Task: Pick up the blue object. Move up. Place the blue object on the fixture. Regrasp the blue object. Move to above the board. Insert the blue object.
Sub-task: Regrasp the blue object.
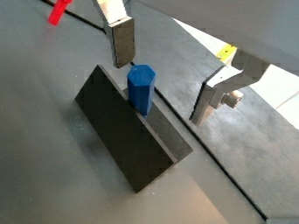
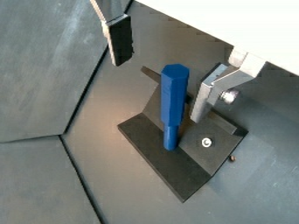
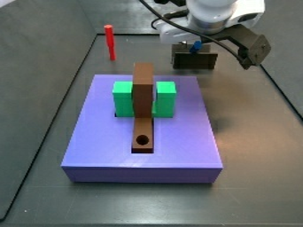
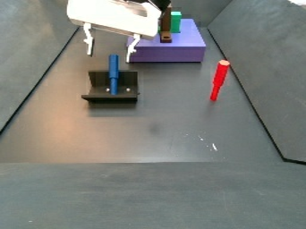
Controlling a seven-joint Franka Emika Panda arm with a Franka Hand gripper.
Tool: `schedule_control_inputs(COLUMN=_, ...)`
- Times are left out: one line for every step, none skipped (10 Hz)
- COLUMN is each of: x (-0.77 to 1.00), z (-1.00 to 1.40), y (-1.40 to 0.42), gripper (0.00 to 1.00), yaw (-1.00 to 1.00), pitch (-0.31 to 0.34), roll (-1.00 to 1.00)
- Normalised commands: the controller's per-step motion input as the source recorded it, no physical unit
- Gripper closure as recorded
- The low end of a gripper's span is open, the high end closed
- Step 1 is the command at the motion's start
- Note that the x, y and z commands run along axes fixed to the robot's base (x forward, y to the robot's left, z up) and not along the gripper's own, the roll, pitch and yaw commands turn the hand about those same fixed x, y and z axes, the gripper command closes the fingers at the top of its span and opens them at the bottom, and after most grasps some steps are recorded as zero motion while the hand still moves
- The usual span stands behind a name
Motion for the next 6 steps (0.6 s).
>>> schedule_control_inputs(x=0.00, z=-0.21, y=0.00, gripper=0.00, yaw=-0.19, pitch=0.140, roll=0.43)
schedule_control_inputs(x=0.00, z=-0.25, y=0.00, gripper=0.00, yaw=-0.23, pitch=0.160, roll=0.47)
schedule_control_inputs(x=0.00, z=-0.22, y=0.00, gripper=0.00, yaw=-0.25, pitch=0.169, roll=0.44)
schedule_control_inputs(x=0.03, z=-0.19, y=0.00, gripper=0.00, yaw=-0.22, pitch=0.177, roll=0.41)
schedule_control_inputs(x=0.00, z=-0.13, y=0.00, gripper=0.00, yaw=-0.16, pitch=0.089, roll=0.18)
schedule_control_inputs(x=0.00, z=0.00, y=-0.11, gripper=0.00, yaw=0.00, pitch=0.000, roll=0.09)
